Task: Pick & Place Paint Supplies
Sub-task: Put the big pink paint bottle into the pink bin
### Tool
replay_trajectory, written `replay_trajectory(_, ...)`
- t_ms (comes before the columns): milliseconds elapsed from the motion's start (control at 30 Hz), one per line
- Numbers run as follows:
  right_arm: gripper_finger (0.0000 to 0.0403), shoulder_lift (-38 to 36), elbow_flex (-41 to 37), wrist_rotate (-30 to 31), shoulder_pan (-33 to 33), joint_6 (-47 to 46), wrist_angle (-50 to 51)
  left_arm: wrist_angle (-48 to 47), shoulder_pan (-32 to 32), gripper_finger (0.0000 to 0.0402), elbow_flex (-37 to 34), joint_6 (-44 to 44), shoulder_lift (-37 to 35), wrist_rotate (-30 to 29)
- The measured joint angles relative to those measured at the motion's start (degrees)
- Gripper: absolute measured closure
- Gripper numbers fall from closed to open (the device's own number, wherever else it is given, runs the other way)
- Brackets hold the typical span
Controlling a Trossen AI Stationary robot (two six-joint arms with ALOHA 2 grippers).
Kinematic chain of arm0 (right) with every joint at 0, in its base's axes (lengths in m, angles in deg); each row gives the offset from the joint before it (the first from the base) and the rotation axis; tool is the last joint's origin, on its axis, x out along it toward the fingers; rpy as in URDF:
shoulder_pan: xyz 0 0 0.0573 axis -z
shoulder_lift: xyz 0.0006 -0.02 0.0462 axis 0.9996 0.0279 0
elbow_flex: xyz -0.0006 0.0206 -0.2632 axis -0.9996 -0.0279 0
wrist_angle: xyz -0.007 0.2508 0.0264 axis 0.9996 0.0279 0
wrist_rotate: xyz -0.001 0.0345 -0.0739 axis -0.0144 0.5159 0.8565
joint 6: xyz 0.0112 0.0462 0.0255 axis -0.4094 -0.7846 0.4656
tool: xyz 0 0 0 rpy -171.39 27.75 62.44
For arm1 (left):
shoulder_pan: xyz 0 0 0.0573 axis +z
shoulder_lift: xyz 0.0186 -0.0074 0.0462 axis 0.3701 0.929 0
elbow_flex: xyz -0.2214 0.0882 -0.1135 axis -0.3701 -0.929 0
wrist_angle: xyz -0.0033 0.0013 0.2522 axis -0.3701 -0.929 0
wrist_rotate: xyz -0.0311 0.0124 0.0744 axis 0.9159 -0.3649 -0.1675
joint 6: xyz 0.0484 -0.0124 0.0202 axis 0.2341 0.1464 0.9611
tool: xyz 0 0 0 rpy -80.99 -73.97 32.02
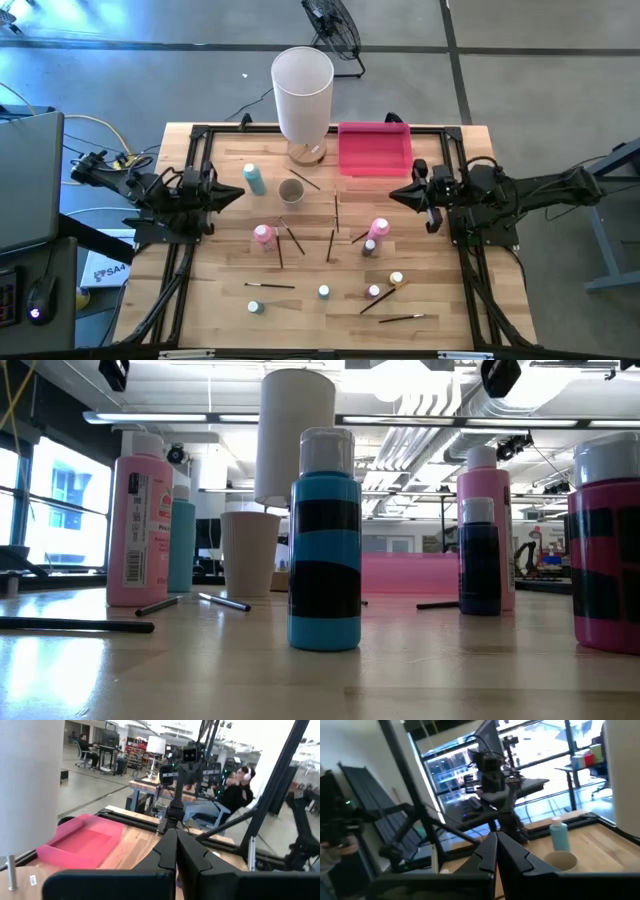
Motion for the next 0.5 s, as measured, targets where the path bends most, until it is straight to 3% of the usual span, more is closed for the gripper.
replay_trajectory(233,0.0401,6.78,4.33,0.58,0.01,0.25,6.76,-0.06,0.00,0.0402,0.00,-0.02,0.00,-0.04)
replay_trajectory(500,0.0401,11.33,13.64,-3.44,-0.18,0.21,29.17,-0.19,0.00,0.0402,0.00,-0.02,0.00,-0.02)
